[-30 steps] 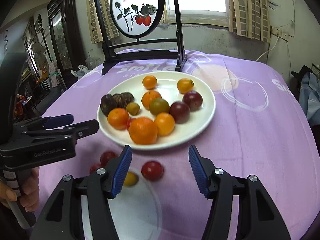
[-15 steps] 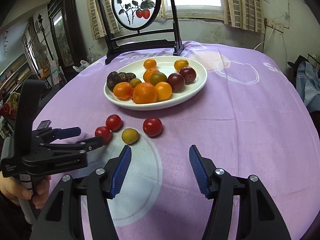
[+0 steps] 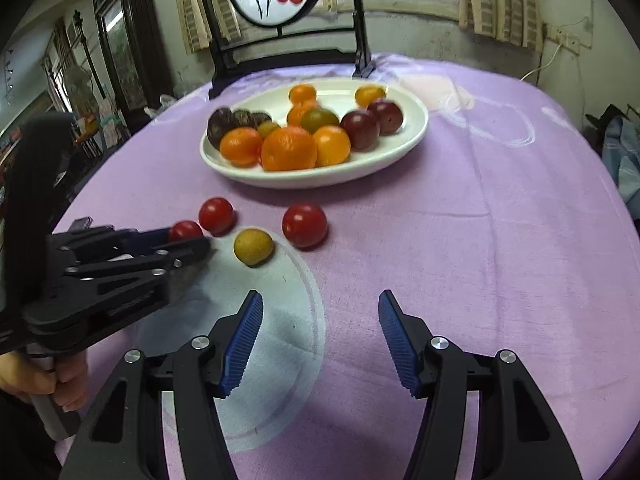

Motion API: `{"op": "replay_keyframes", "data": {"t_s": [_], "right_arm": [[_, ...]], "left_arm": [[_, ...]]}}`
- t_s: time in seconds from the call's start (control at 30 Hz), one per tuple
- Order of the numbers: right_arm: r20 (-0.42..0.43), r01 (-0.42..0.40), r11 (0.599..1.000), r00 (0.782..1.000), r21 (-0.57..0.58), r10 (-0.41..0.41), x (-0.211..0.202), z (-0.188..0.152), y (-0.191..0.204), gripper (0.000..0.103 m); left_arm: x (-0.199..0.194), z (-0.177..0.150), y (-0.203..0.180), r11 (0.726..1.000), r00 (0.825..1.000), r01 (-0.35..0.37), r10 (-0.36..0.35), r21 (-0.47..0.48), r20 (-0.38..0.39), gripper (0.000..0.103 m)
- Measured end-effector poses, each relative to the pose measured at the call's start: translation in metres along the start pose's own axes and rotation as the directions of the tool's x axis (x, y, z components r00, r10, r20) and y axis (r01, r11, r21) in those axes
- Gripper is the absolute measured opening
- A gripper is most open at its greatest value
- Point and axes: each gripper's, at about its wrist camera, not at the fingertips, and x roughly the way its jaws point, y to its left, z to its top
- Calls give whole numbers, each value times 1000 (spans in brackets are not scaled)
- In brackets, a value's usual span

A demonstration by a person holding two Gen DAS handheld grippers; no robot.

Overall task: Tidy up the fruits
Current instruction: 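Grasp a red tomato with the left gripper while the right gripper grasps another red tomato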

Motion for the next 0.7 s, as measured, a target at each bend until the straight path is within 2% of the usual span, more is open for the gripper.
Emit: {"op": "replay_keyframes", "data": {"t_s": [0.17, 0.47, 0.5, 0.53, 0.6, 0.63, 0.7], "right_arm": [[-29, 53, 997, 998, -56, -55, 22, 8, 6, 61], [-19, 72, 990, 997, -119, -75, 46, 36, 16, 59], [-19, 69, 990, 997, -121, -71, 48, 39, 17, 54], [-18, 60, 990, 998, -125, -63, 48, 41, 19, 44], [-23, 43, 989, 999, -139, -47, 50, 44, 24, 35], [-22, 52, 986, 998, -156, -56, 50, 45, 27, 32], [-16, 69, 982, 997, -175, -73, 46, 43, 30, 32]], "left_arm": [[-11, -3, 11, 999, 1000, 25, -24, -35, 13, 28], [-10, -5, 29, 996, 999, 45, -45, -77, 1, 28], [-10, -5, 30, 996, 999, 47, -47, -80, -2, 28], [-10, -5, 31, 995, 999, 47, -48, -84, -4, 28], [-10, -4, 33, 994, 999, 51, -52, -91, -7, 28], [-10, -4, 33, 994, 998, 55, -56, -93, -8, 28], [-11, -4, 33, 994, 998, 56, -57, -94, -11, 28]]}}
